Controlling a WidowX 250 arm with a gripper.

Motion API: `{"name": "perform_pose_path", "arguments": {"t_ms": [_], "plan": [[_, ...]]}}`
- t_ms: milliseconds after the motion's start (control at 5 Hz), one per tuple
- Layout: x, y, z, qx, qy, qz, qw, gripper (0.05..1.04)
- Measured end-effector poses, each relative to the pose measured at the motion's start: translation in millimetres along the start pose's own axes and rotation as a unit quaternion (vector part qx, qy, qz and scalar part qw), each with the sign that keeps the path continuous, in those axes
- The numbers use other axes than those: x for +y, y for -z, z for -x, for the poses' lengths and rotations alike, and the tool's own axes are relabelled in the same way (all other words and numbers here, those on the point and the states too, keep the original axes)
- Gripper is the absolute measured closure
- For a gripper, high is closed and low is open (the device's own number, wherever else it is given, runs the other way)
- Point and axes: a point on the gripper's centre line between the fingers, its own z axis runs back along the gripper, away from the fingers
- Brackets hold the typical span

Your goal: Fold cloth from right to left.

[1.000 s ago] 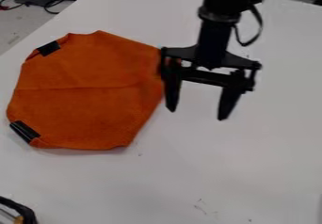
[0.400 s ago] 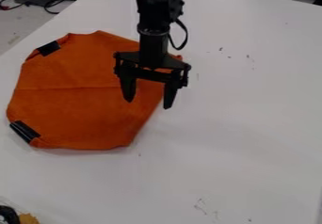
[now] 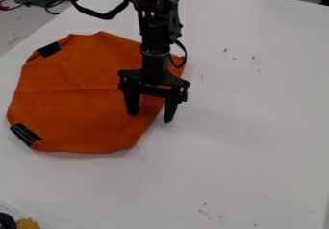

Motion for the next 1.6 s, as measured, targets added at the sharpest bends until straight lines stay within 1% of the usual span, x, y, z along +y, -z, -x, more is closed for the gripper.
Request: {"name": "perform_pose_path", "arguments": {"t_ms": [200, 600, 800, 1000, 1200, 1400, 1600], "plan": [[1, 1, -6, -0.002, -0.003, 0.005, 1.0000, 0.119], [1, 2, -5, -0.006, -0.020, 0.013, 0.9997, 0.697], [4, 2, -4, -0.002, -0.022, 0.010, 0.9997, 0.911], [5, -2, -1, 0.001, -0.023, 0.012, 0.9997, 1.014], [5, -23, 1, -0.013, -0.028, 0.028, 0.9991, 1.026], [16, -49, -1, -0.046, -0.050, 0.058, 0.9960, 1.026], [37, -68, -6, -0.068, -0.079, 0.108, 0.9887, 1.026]]}}
